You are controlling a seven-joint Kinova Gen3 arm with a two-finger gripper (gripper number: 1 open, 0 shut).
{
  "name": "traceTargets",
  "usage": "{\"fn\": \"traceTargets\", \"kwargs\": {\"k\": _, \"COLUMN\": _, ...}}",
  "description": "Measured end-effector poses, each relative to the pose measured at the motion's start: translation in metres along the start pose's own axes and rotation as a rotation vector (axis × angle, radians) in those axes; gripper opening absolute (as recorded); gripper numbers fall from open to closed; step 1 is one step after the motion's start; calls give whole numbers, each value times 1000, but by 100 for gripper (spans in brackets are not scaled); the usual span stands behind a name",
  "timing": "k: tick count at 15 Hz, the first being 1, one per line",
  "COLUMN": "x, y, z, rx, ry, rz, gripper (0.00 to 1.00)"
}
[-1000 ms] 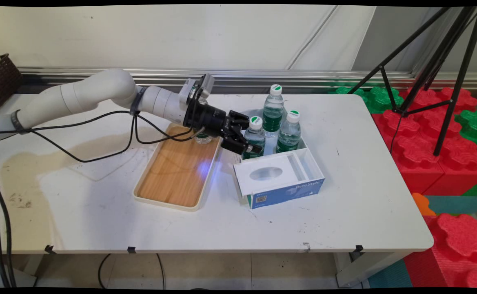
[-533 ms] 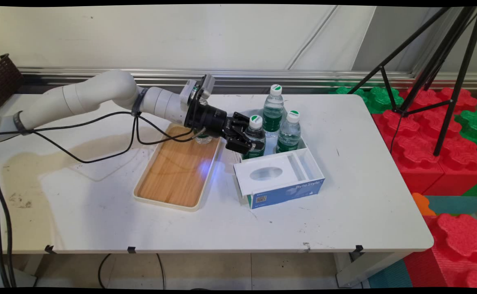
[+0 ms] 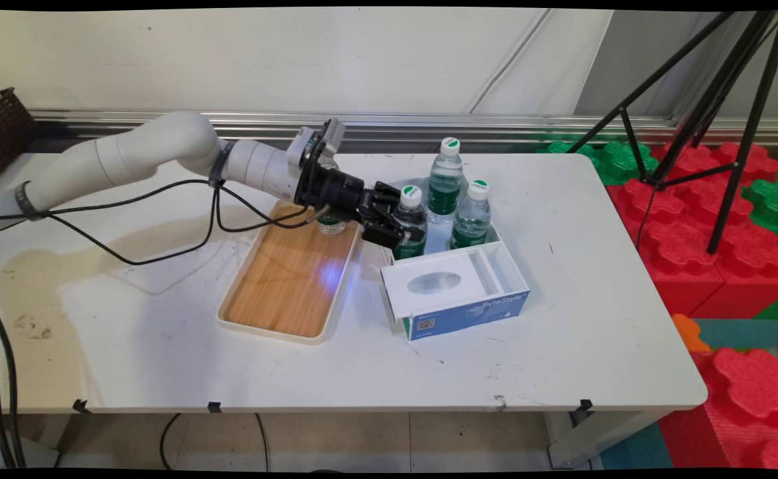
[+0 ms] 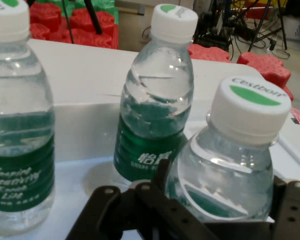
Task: Place the picked object on the tray
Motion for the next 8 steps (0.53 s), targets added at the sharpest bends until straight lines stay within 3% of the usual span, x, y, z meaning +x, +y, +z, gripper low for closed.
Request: {"fn": "traceTargets", "kwargs": {"k": 8, "x": 39, "y": -1, "z": -36, "rx": 7, "ry": 46, "rz": 37, "gripper": 0}}
